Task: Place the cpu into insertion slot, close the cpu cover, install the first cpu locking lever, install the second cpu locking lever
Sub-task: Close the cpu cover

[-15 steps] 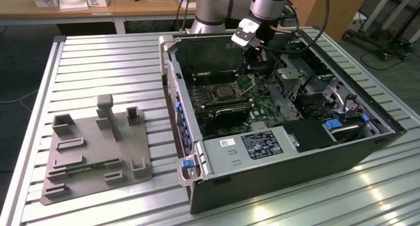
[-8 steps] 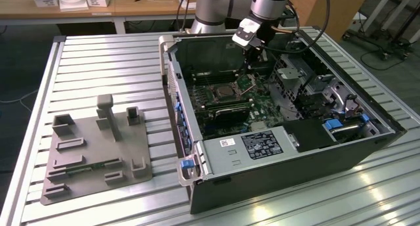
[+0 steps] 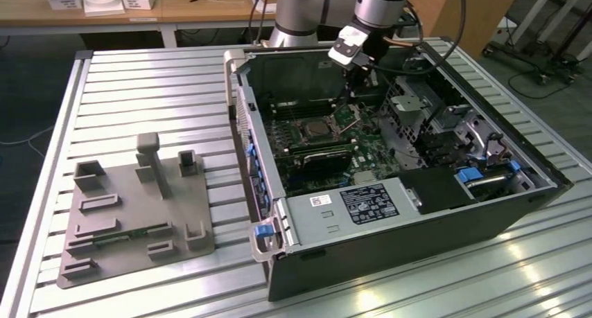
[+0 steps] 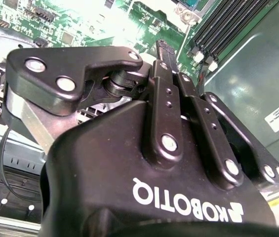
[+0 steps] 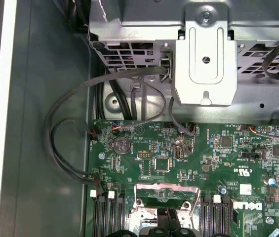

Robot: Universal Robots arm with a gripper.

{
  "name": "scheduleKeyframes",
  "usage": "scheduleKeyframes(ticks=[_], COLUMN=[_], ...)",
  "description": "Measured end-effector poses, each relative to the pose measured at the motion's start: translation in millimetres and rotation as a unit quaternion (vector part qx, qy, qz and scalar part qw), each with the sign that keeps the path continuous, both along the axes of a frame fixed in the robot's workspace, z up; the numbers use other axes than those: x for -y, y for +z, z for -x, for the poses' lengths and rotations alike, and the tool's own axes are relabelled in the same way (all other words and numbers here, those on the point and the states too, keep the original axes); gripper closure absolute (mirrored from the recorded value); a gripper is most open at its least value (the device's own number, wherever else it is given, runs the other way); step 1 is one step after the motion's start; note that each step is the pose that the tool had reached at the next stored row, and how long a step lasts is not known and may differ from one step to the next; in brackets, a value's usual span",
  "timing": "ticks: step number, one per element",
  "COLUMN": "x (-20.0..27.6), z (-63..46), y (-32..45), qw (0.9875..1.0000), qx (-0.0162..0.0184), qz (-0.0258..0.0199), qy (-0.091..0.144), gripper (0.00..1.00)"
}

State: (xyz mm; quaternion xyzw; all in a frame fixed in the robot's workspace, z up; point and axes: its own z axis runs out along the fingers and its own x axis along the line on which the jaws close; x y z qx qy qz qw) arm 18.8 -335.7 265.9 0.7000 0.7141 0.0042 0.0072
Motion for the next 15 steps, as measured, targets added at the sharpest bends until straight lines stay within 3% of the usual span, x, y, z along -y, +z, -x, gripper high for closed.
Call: scheduleKeyframes(ticks=[15], x=[0.0], z=[-24.8], y=[-2.4], qw=[1.0], qx=[-0.0004], qz=[0.0], qy=[0.0], gripper=[0.9])
